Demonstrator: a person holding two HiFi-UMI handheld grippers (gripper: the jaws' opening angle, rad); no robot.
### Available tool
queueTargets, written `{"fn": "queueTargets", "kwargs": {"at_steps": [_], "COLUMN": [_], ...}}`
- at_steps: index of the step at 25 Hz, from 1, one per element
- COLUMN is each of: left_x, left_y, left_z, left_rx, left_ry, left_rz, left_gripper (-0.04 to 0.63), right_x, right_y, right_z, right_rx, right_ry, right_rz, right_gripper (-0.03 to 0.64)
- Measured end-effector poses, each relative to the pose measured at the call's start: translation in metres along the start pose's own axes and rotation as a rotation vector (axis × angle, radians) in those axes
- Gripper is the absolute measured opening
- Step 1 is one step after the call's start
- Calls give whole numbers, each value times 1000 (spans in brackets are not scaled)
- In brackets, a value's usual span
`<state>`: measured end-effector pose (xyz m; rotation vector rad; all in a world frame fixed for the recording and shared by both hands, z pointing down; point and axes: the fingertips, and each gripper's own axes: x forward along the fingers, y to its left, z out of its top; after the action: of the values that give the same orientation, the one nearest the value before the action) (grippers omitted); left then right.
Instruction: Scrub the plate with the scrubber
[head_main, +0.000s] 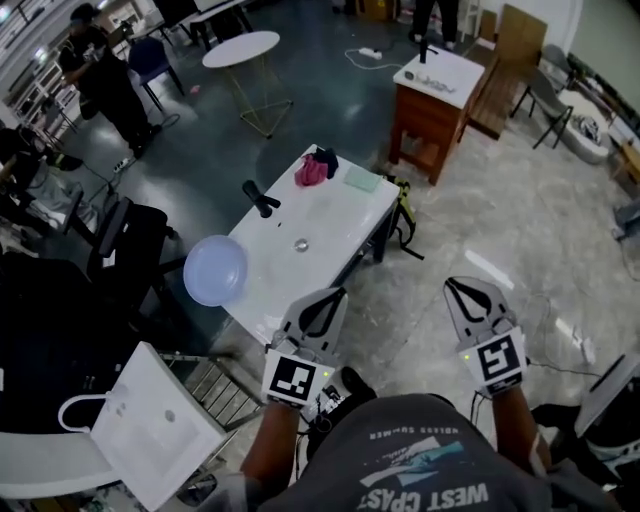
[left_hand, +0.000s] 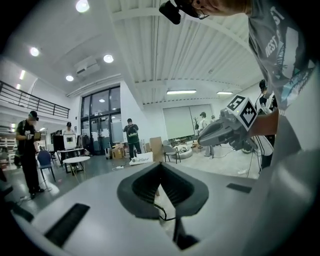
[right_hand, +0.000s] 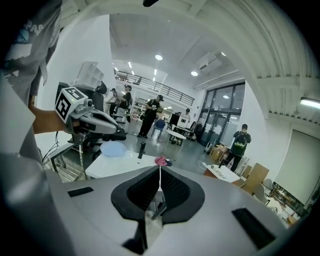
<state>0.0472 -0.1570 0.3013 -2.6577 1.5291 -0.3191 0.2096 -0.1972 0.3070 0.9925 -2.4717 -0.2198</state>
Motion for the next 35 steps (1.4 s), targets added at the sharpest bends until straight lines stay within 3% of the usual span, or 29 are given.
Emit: {"fn": "queueTargets", "kwargs": {"at_steps": [12,18,26,32,35], "left_x": [-12,-11,-15,-56,-90], "left_y": [66,99,166,228,253], "left_z": [-29,-47,-76,-124,-161], "left_rx": [-61,-75,-116,-219,-274], "left_ry": [25,94,177,222,264], "left_rz": [82,188,406,654,797], "left_gripper": [2,3,3,3,3], "right_x": [87,141,234,289,311], "right_y": [8,-3,-2,21,26], "right_z": [31,50,69,85,70], "right_rx": [-68,-28,-81,-141,-200], "right_ry": [10,-41,-68,-85,-43], "right_rz": [96,145,312,431,467], "right_gripper": [32,32,32,32,32]}}
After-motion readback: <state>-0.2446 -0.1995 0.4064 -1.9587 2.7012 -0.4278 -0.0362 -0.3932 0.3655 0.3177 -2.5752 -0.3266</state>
